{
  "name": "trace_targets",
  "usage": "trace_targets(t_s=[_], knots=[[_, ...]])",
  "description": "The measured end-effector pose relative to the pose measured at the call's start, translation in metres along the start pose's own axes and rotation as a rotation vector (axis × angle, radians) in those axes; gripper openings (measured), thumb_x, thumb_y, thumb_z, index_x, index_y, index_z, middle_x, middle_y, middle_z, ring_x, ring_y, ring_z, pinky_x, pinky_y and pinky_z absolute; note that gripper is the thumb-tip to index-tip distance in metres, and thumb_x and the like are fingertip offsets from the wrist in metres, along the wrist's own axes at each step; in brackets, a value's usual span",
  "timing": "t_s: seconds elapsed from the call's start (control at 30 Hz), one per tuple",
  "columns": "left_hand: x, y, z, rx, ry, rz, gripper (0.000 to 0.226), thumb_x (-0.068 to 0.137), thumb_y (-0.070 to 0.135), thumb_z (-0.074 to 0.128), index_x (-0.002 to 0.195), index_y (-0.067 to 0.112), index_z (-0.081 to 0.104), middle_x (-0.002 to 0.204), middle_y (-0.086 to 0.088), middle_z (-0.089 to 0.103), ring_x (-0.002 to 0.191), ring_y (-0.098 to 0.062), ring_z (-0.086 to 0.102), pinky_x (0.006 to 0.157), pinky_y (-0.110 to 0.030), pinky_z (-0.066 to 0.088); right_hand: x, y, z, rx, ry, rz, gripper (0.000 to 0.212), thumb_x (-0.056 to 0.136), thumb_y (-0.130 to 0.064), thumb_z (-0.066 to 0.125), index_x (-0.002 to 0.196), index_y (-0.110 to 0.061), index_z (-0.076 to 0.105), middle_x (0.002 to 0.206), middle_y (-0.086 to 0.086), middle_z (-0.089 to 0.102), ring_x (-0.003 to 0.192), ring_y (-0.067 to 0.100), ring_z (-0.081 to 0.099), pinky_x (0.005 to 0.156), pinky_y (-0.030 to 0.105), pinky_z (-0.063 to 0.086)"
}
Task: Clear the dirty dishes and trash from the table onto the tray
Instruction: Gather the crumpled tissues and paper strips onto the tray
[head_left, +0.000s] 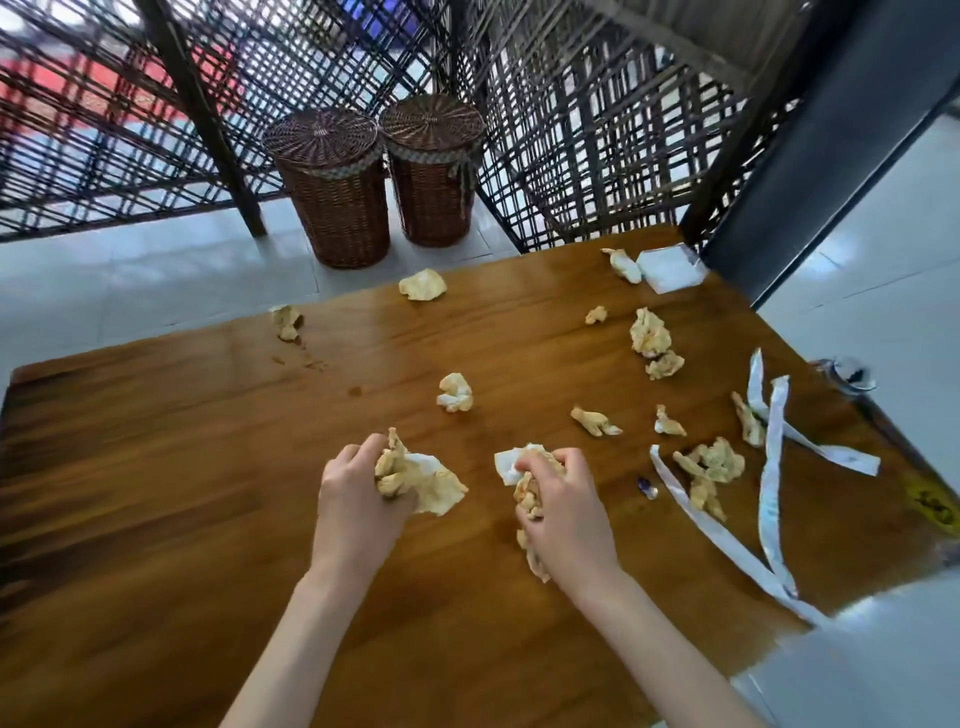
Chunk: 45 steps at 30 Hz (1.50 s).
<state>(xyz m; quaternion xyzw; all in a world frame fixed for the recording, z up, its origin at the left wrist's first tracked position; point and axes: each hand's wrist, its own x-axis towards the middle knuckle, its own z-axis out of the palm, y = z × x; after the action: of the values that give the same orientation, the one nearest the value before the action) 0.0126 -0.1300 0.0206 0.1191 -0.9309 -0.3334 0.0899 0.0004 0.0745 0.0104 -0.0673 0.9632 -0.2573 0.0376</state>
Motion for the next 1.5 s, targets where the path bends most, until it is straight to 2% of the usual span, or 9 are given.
trace_targets(t_s=[0.33,0.5,0.73,0.87,1.0,1.1,1.2,1.37,1.5], knots=[[-0.050,0.140,0.100,-0.026,0.012,-0.072,0.036,0.068,0.005,0.075,0.098,0.018,0.059,0.081,0.004,0.052,0.083,-0.021,0.052,0.066,-0.027,0.044,-0.013,0.138,-0.091,-0.057,0.001,-0.091,0.047,0.081,-0.020,0.072,0.118,-0.036,0.049,0.124,-0.002,0.041,0.109,0.013,0.054,0.081,0.013,0.048],[-0.052,0.204,0.146,0.004,0.001,-0.068,0.057,0.068,0.005,0.077,0.121,0.011,0.057,0.092,0.001,0.053,0.093,-0.023,0.051,0.073,-0.027,0.043,-0.001,0.197,-0.133,-0.037,-0.018,-0.071,0.048,0.082,-0.024,0.071,0.121,-0.037,0.048,0.129,-0.002,0.040,0.109,0.014,0.055,0.078,0.007,0.042],[-0.015,0.275,0.203,-0.006,-0.030,-0.006,0.051,0.068,0.003,0.076,0.115,0.010,0.059,0.097,-0.006,0.058,0.094,-0.025,0.052,0.072,-0.025,0.041,0.036,0.260,-0.175,-0.078,-0.006,-0.043,0.045,0.084,-0.023,0.067,0.124,-0.034,0.048,0.135,0.003,0.038,0.120,0.017,0.048,0.089,0.017,0.047],[0.005,0.320,0.242,-0.060,-0.064,0.038,0.063,0.069,0.004,0.077,0.127,0.011,0.054,0.111,-0.007,0.058,0.107,-0.027,0.050,0.081,-0.025,0.038,0.064,0.299,-0.206,-0.053,0.063,-0.063,0.040,0.083,-0.018,0.068,0.117,-0.031,0.050,0.121,0.002,0.040,0.111,0.017,0.049,0.080,0.023,0.053],[0.011,0.362,0.281,-0.055,-0.085,0.021,0.065,0.069,0.006,0.076,0.130,0.011,0.053,0.115,-0.008,0.058,0.112,-0.028,0.049,0.090,-0.033,0.043,0.085,0.344,-0.234,-0.063,0.061,-0.072,0.043,0.080,-0.017,0.071,0.114,-0.030,0.050,0.118,0.001,0.041,0.108,0.018,0.049,0.082,0.026,0.053],[0.015,0.395,0.314,-0.052,-0.084,0.010,0.066,0.070,0.006,0.076,0.131,0.011,0.051,0.117,-0.008,0.057,0.112,-0.028,0.049,0.086,-0.028,0.040,0.102,0.384,-0.257,-0.068,0.066,-0.090,0.043,0.079,-0.012,0.071,0.113,-0.028,0.051,0.119,0.004,0.042,0.106,0.022,0.052,0.082,0.029,0.053],[0.011,0.434,0.354,-0.040,-0.058,-0.006,0.061,0.070,0.006,0.075,0.127,0.012,0.054,0.110,-0.007,0.058,0.105,-0.027,0.050,0.081,-0.025,0.039,0.114,0.433,-0.284,-0.057,0.053,-0.125,0.043,0.079,-0.008,0.070,0.114,-0.025,0.053,0.118,0.007,0.042,0.101,0.023,0.054,0.078,0.029,0.052],[-0.021,0.503,0.430,-0.026,0.010,-0.134,0.056,0.071,0.007,0.072,0.124,0.014,0.055,0.107,-0.006,0.056,0.104,-0.027,0.048,0.083,-0.031,0.042,0.119,0.528,-0.323,-0.080,-0.046,-0.235,0.040,0.078,-0.007,0.068,0.113,-0.022,0.056,0.114,0.008,0.043,0.104,0.026,0.051,0.087,0.034,0.048],[-0.040,0.539,0.476,-0.016,0.000,-0.095,0.029,0.071,0.009,0.071,0.092,0.021,0.054,0.084,0.003,0.048,0.081,-0.017,0.043,0.066,-0.022,0.035,0.116,0.584,-0.339,-0.076,-0.083,-0.209,0.040,0.076,-0.007,0.069,0.111,-0.023,0.057,0.112,0.007,0.043,0.097,0.026,0.051,0.080,0.031,0.049]])
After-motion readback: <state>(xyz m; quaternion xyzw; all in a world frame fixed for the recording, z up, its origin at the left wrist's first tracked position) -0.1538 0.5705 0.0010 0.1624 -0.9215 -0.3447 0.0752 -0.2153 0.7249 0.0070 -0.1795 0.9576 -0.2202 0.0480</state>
